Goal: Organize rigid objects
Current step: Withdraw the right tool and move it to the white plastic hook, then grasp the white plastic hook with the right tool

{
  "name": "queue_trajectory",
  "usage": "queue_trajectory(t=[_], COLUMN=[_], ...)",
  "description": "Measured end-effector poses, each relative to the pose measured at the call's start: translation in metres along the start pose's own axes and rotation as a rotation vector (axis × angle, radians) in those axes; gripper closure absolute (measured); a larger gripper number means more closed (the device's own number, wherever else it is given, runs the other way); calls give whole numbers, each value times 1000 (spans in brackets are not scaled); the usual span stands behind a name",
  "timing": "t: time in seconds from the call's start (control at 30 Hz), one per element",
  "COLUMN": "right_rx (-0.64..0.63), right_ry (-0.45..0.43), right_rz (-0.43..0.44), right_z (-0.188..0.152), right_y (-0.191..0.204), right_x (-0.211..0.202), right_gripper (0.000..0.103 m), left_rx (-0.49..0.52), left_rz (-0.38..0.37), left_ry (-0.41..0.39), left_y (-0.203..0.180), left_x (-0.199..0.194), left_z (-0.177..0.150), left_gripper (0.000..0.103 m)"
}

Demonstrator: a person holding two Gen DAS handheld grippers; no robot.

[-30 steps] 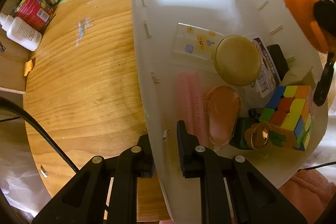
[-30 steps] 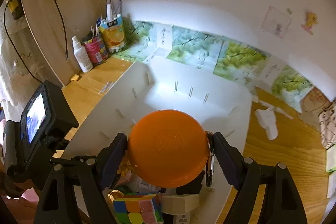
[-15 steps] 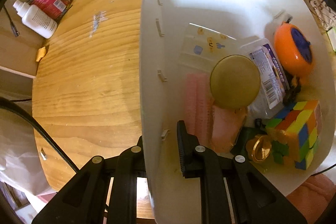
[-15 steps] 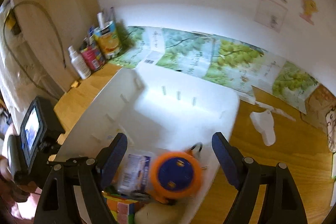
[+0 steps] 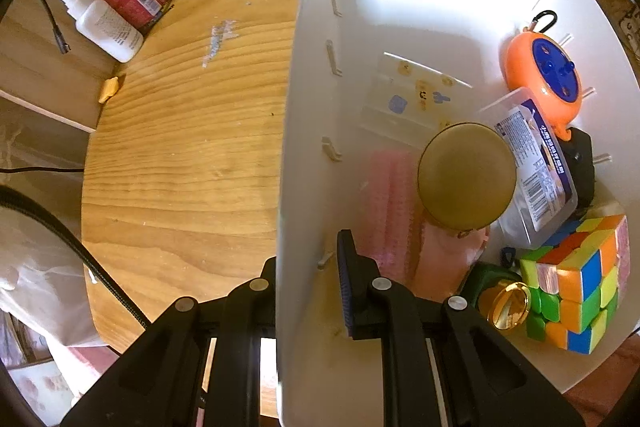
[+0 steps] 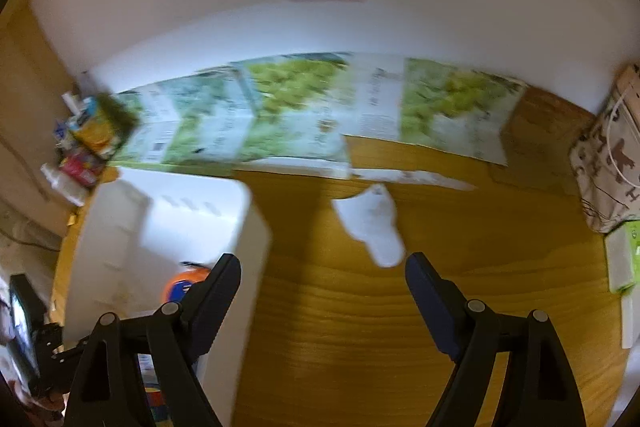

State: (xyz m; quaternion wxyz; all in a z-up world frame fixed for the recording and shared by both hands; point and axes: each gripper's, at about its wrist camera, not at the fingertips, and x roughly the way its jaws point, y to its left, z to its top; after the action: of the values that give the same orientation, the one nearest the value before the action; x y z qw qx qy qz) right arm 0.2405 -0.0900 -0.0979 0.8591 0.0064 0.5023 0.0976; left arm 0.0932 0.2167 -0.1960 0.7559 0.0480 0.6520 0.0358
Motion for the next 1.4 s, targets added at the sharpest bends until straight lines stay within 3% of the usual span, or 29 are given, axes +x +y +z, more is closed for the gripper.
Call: queue_trajectory(t=[0.27, 0.67, 1.23, 1.33, 1.4], right_rx=[34, 19, 66, 35, 24], right_ry=[103, 254, 328, 335, 323], right_rz=[-33, -28, -67, -122, -120], right_z=[15, 26, 28, 31, 33], right_y=[-32, -35, -46, -40, -36], right_x=[38, 111, 146, 149, 147], right_gripper=[18, 18, 18, 28, 40], left_rx=[-34, -97, -117, -128, -132], left_rz=[36, 80, 106, 107, 107], left_ry=[-15, -13, 16, 18, 18], left_y=[1, 1, 1, 1, 1], left_x=[-6, -4, 1, 2, 2], left_z=[-8, -6, 0, 0, 0], left_gripper=[87, 86, 84, 84, 84])
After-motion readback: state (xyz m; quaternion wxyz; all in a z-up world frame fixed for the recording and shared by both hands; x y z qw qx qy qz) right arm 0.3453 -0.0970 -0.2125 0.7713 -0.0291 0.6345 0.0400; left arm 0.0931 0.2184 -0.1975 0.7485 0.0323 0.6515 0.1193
